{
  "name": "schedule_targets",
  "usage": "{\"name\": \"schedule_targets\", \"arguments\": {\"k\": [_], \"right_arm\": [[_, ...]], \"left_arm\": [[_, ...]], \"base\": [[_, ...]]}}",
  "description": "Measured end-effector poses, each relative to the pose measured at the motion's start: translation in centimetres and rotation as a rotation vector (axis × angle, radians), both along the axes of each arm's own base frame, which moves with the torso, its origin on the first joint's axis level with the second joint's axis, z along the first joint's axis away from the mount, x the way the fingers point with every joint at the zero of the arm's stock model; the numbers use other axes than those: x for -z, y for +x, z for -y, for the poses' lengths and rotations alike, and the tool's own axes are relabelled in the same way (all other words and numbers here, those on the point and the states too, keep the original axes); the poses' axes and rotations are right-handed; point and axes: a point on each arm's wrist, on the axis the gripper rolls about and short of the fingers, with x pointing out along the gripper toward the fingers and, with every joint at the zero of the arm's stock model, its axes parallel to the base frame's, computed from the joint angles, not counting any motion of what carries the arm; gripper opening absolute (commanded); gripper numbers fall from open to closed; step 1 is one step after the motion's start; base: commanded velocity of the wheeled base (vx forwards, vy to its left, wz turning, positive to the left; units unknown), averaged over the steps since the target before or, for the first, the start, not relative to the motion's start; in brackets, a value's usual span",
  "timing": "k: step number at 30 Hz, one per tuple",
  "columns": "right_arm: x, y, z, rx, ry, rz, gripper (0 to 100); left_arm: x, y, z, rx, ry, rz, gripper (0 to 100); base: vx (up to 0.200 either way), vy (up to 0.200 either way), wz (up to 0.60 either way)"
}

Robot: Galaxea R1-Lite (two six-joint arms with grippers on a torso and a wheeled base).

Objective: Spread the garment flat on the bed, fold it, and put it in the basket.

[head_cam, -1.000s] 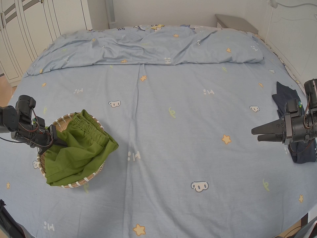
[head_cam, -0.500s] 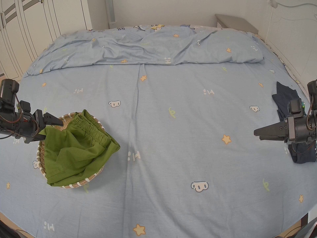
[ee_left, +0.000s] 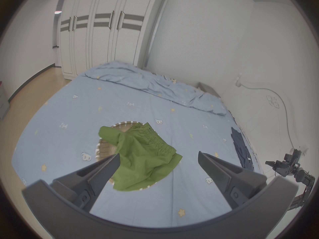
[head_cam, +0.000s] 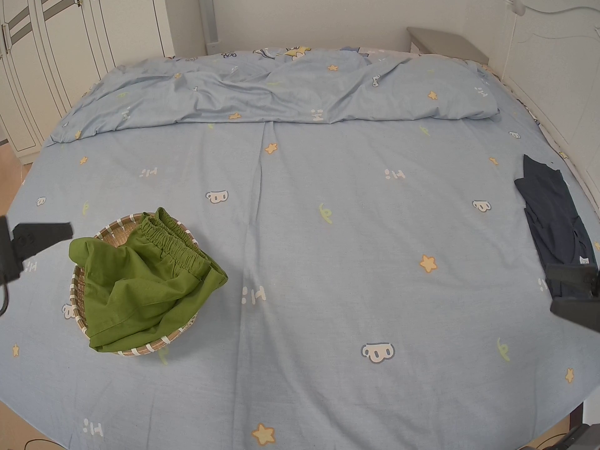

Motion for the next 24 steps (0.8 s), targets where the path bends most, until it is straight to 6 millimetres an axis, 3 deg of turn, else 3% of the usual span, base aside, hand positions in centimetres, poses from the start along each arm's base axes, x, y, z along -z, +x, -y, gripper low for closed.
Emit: {"name": "schedule_targets", "arguments": {"k": [4, 7, 13, 18, 24], "right_arm": [[1.4, -3.2, 0.2, 0.002, 0.016, 0.048, 100], [2.3, -5.1, 0.3, 0.005, 0.039, 0.071, 100], [4.4, -8.2, 0.5, 0.014, 0.071, 0.114, 100], [6.6, -10.2, 0.7, 0.050, 0.090, 0.146, 100], [8.8, -12.1, 0.8, 0.096, 0.120, 0.187, 100]], "left_arm": [[1.3, -5.2, -0.8, -0.039, -0.013, 0.080, 100], [3.4, -8.3, -1.5, -0.089, -0.022, 0.123, 100], [8.7, -12.7, -2.2, -0.181, -0.036, 0.214, 100], [13.3, -13.9, -2.2, -0.235, -0.017, 0.312, 100], [17.7, -13.4, -2.1, -0.242, 0.138, 0.391, 100]], "base": [[0.000, 0.000, 0.00], [0.000, 0.000, 0.00], [0.000, 0.000, 0.00], [0.000, 0.000, 0.00], [0.000, 0.000, 0.00]]}}
